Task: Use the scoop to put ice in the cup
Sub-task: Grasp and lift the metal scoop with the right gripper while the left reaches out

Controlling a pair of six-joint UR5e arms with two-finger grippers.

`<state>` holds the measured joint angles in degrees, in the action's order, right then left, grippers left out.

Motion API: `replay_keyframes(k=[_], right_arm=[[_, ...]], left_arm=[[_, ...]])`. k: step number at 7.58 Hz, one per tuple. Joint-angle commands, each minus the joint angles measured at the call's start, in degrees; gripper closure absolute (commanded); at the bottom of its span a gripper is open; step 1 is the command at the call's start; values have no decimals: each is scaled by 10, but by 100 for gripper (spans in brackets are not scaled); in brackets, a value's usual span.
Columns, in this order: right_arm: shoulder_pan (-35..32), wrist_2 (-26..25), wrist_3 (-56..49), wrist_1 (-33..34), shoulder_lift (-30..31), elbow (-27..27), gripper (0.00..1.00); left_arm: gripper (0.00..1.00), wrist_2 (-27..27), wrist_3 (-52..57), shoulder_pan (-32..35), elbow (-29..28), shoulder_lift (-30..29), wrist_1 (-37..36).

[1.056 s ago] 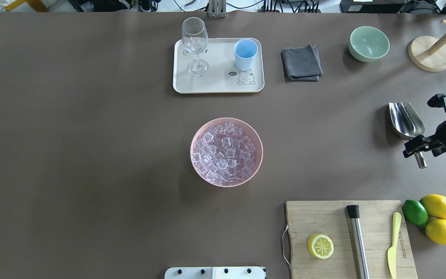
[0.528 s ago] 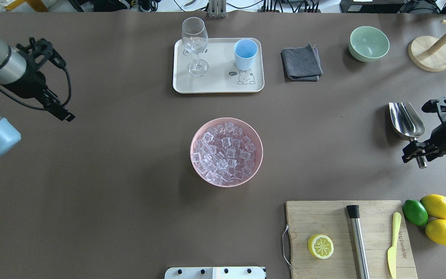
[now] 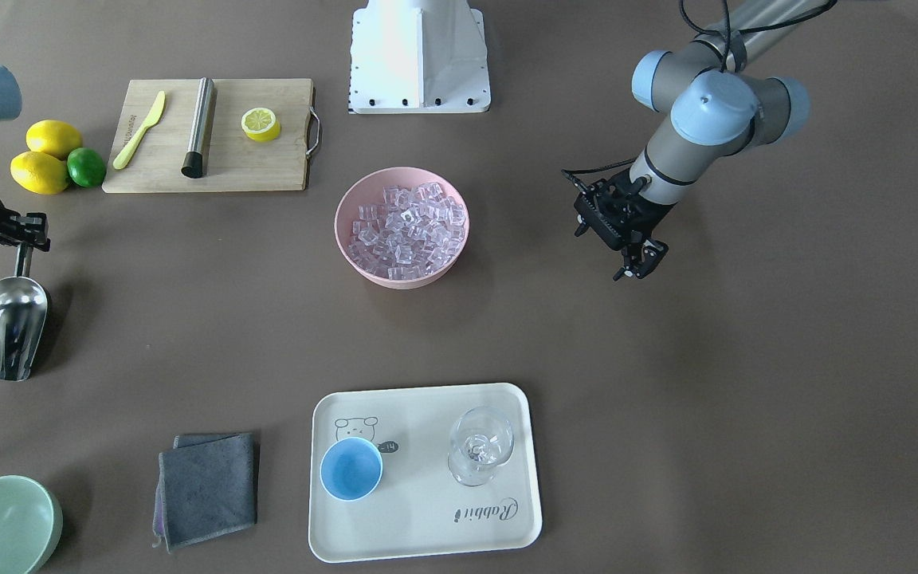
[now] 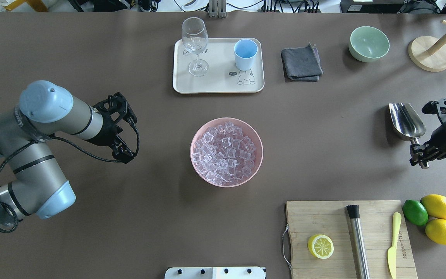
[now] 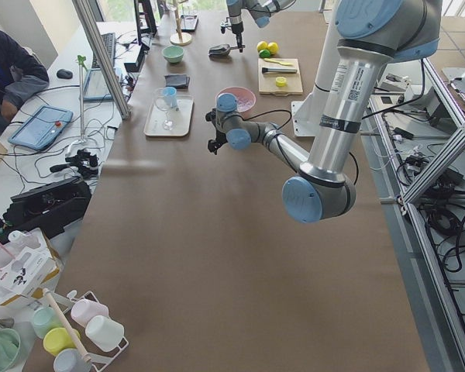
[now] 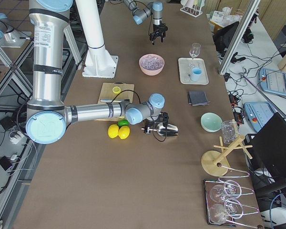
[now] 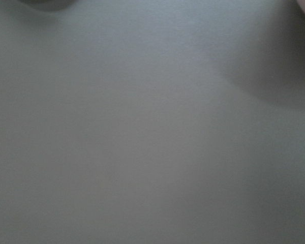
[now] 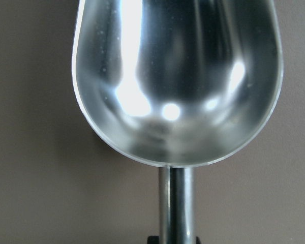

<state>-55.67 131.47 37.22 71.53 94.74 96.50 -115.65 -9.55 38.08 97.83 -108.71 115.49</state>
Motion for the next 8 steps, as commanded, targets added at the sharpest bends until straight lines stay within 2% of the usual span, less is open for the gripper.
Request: replay_keyframes(k=[1,2,3,4,5,6,7,8], right_arm=[[-2,2,-6,93,-3,68,100],[-9,-5,-17,166,-21,116,100],[-26,-3,-44,205,-37,139,100],[-28,-2,-71,252,-48,182,100],[-29,-5,-121,261,-54,218,100],[-30,-32,-250,261,-69,237,100],[-30,-92,-363,261,-83,252,100],[-30,-119,-459,265,-110,251,100]], left_arm=[[2,45,-6,-54,-13,-27,9],[2,49,-34,-57,-13,-35,10],[2,45,-60,-60,7,-28,19],[2,46,-55,-62,8,-26,58],[2,44,-52,-62,9,-26,67],[2,46,-30,-65,8,-26,85],[2,48,-10,-76,3,-19,112],[2,57,-16,-98,3,-14,128]])
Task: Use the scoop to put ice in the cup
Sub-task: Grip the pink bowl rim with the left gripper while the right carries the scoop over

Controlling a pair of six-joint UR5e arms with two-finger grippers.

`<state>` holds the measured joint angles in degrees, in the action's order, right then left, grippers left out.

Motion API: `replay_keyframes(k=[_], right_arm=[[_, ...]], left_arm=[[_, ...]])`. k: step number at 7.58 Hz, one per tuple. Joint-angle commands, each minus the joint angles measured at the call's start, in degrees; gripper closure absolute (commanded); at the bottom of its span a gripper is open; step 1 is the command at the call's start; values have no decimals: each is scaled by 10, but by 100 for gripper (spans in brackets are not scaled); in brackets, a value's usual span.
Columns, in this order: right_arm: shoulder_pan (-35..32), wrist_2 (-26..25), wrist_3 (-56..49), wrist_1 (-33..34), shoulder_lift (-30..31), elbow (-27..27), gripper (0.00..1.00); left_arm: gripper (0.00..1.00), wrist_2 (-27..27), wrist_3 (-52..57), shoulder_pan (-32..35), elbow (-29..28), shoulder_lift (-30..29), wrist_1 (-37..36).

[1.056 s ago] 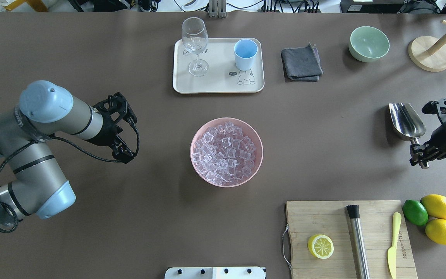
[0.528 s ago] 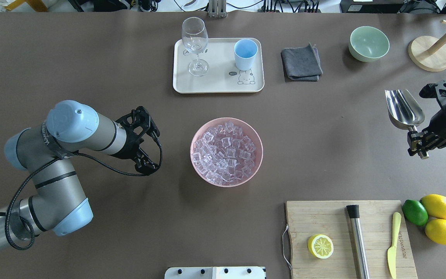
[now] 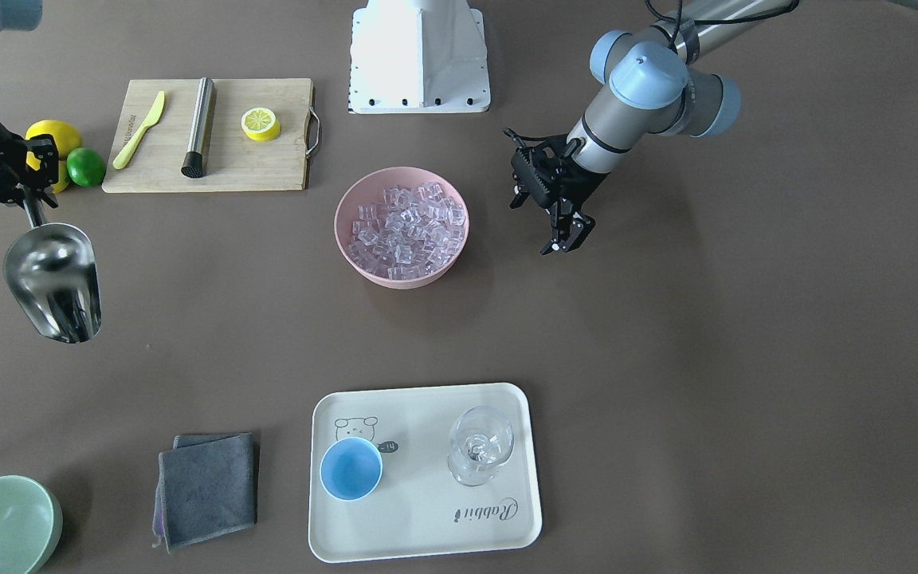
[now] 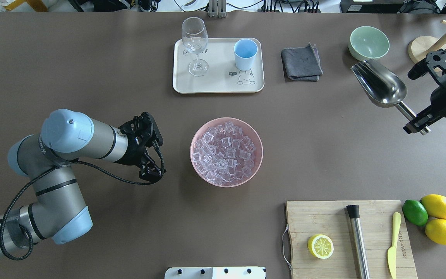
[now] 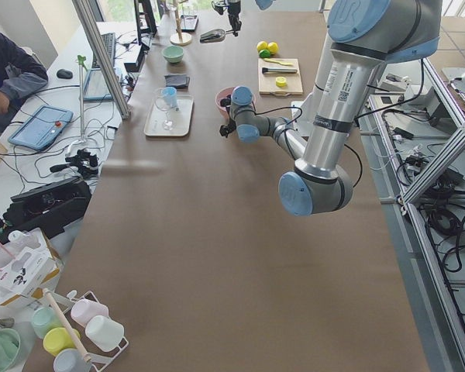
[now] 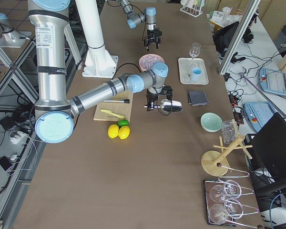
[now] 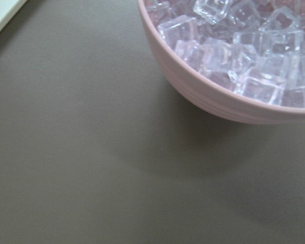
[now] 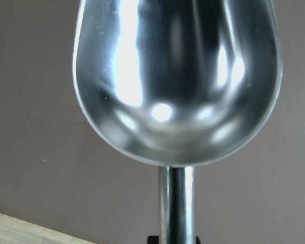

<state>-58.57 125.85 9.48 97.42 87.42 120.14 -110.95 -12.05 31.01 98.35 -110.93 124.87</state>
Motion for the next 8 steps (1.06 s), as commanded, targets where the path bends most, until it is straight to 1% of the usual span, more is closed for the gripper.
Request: replay_keyframes(k=[1,2,3,4,5,6,7,8], right_arm=[[6,-85,-249,37,-58,17,100],[7,-122,-369,111,-101,19,100],[20,-168,-455,202,-160,21,100],[58,-205,-476,269,-199,29,100],[90,-230,-489,316,-220,36,100],[110,-242,-517,363,-244,37,100],[128,-256,-520,399,-268,37,100],[143,-277,-520,447,-312,27,100]], left_arm=[[2,46,7,-49,2,4,42],[2,49,8,-56,2,5,60],[2,53,8,-57,-1,5,77],[2,53,8,-57,-3,3,77],[2,54,8,-57,-9,-2,77],[2,54,8,-57,-23,-10,77],[2,66,8,-57,-36,-22,77],[2,107,8,-61,-42,-38,76]])
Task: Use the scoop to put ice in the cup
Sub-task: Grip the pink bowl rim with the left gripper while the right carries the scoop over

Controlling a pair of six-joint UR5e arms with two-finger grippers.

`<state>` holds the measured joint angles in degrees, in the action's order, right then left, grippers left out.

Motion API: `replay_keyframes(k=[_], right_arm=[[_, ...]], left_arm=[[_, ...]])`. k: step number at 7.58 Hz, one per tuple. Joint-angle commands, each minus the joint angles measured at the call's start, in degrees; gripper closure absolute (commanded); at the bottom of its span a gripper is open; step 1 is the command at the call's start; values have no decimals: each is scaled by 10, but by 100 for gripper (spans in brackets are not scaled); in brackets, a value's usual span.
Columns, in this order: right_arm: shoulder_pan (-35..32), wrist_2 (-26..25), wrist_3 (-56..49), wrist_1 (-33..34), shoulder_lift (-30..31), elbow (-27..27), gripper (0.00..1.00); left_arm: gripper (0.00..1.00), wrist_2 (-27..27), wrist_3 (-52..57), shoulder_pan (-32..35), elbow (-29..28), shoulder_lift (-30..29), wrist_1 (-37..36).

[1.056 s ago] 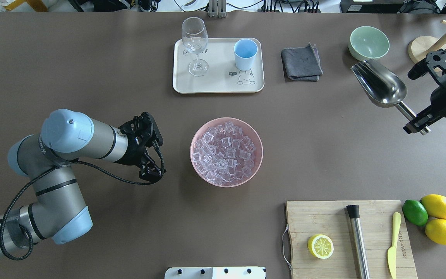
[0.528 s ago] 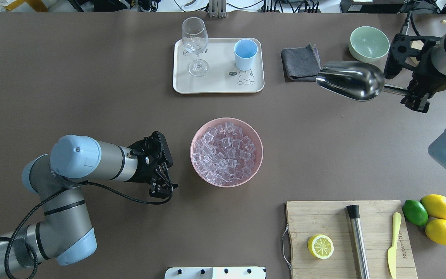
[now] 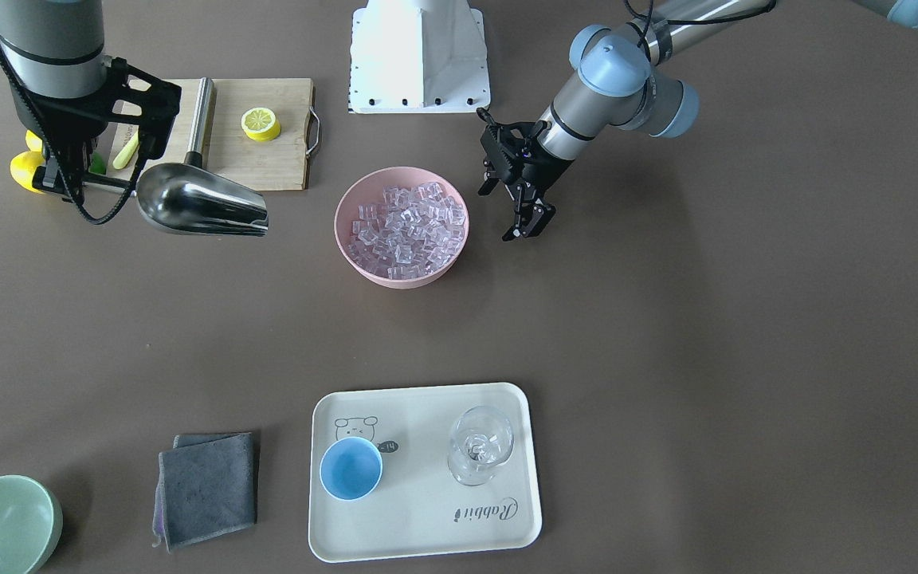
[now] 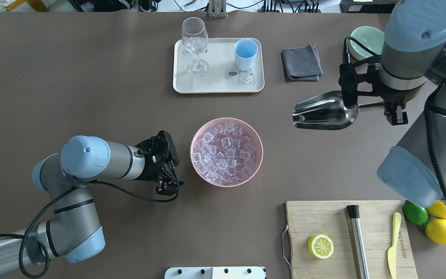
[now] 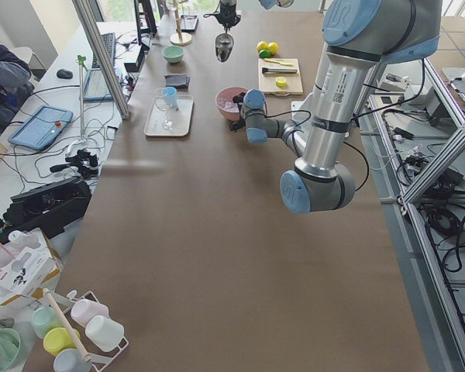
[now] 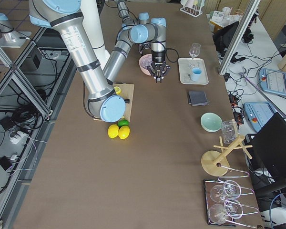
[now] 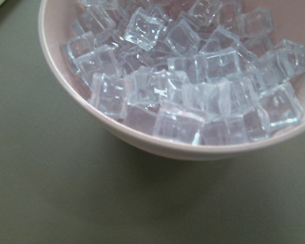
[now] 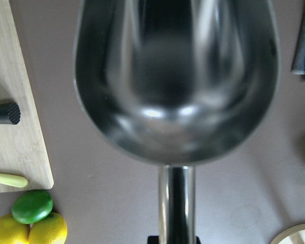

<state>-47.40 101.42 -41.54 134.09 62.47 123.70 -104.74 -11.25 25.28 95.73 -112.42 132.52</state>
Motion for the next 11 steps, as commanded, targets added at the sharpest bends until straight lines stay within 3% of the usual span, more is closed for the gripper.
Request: replay_keyframes(k=[1,4,7,11], right_arm=[[41,-41,-10,114,-100,-24,100],[130,-76,-4,172,-176,-92,100],[131,-111,-3,185,-215,-177,100],[131,-117,-2,185,-291,-309,100]], left_arm=[[2,70,-1,-12,-16,-31,-1],[2,70,-4,-25,-17,-35,-1],[2,70,-4,-26,-25,-42,-2],[2,70,-4,-34,-31,-46,-1]])
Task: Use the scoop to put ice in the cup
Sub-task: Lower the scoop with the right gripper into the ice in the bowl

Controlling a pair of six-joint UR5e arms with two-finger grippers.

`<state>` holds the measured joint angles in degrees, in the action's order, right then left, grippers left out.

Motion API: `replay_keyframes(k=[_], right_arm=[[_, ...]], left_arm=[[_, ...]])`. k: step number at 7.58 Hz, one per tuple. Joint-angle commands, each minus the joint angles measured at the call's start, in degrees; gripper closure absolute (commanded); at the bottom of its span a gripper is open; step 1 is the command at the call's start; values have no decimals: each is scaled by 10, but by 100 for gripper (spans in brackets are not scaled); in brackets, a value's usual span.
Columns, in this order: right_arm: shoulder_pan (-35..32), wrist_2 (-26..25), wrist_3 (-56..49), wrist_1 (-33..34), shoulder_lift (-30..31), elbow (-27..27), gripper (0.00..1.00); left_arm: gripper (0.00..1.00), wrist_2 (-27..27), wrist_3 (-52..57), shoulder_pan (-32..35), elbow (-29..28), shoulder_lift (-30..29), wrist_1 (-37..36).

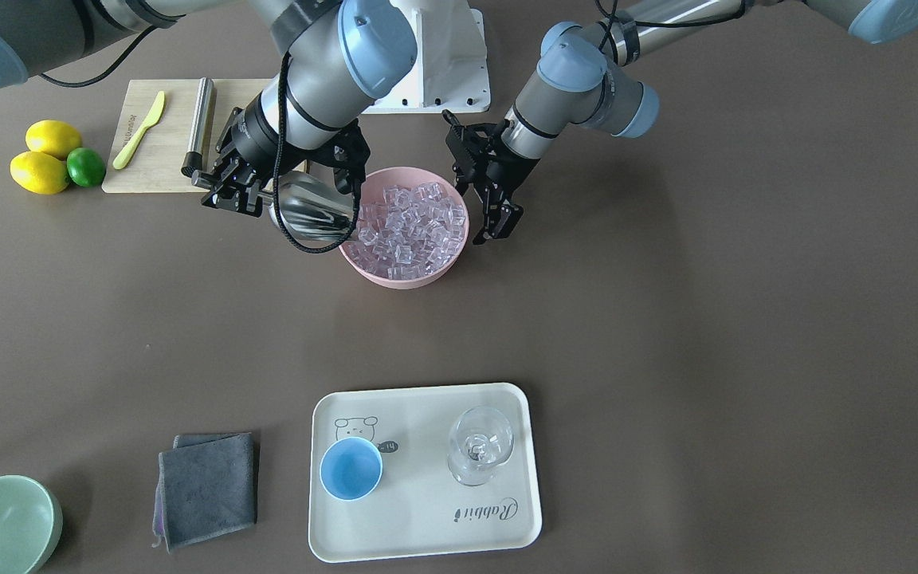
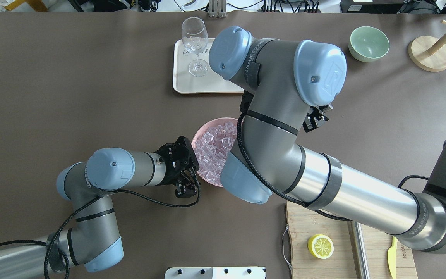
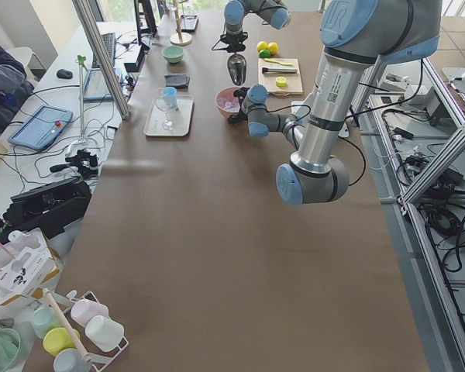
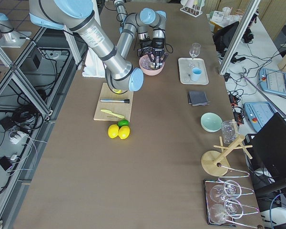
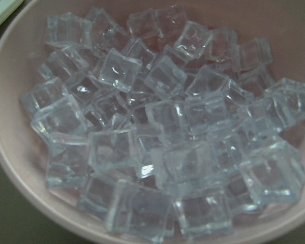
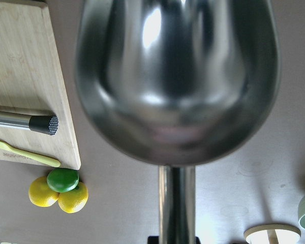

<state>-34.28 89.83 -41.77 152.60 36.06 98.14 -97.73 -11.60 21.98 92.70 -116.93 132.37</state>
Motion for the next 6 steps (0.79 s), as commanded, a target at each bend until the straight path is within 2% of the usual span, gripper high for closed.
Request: replay_keyframes(k=[1,6], right_arm=[[0,-2,0,0,-29,-74,100],[42,7,63,0,-78,-145,100]], left_arm=[[2,0,0,-1,-1,0,1],[2,0,0,-1,-1,-3,1]])
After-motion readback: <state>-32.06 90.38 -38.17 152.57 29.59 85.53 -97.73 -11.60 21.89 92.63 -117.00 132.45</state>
